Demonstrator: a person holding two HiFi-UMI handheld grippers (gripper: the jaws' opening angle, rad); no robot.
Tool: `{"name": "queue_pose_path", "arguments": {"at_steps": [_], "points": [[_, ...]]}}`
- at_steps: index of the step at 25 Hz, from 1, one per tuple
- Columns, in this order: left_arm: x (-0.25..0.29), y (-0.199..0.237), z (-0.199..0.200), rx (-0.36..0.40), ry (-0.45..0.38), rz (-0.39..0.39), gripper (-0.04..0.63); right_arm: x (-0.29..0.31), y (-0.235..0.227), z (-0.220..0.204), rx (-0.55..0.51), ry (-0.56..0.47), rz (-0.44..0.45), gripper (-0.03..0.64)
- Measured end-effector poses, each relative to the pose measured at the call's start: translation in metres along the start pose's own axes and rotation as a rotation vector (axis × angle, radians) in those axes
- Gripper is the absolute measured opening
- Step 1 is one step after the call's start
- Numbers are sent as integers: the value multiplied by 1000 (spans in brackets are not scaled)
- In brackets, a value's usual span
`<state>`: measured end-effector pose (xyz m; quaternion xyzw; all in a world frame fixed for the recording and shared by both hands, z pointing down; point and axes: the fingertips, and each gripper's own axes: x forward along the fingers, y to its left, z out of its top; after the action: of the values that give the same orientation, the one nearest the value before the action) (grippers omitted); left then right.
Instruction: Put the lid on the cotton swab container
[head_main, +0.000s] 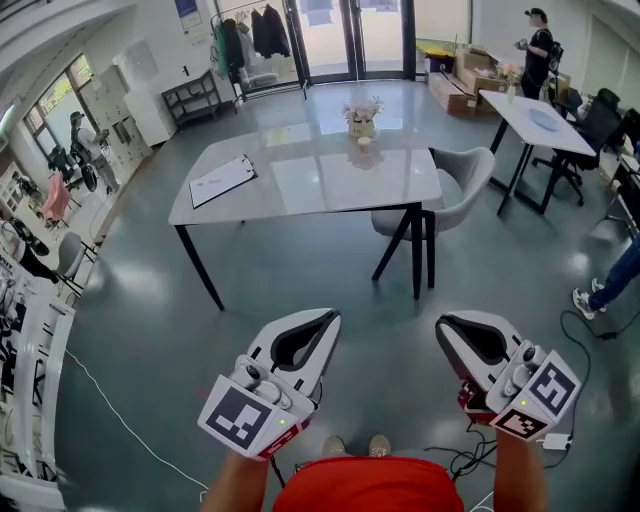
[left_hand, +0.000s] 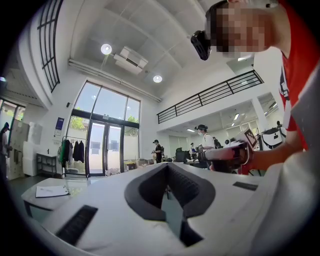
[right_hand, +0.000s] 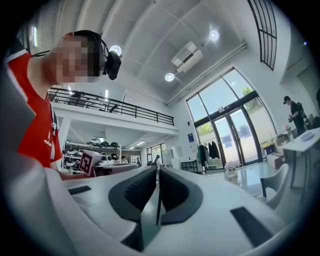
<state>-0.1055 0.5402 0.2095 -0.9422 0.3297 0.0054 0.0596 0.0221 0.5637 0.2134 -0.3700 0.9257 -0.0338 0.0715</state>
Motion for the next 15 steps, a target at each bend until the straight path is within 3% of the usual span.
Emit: {"name": "queue_pose_path", "arguments": {"at_steps": [9,15], "points": [[50,-6,-9,-4,9,22,11,-10,-48,-2,-27,1,31,34],[78,9,-23,-11,26,26,11,4,-80,-10,-12,5,29,-5]]}}
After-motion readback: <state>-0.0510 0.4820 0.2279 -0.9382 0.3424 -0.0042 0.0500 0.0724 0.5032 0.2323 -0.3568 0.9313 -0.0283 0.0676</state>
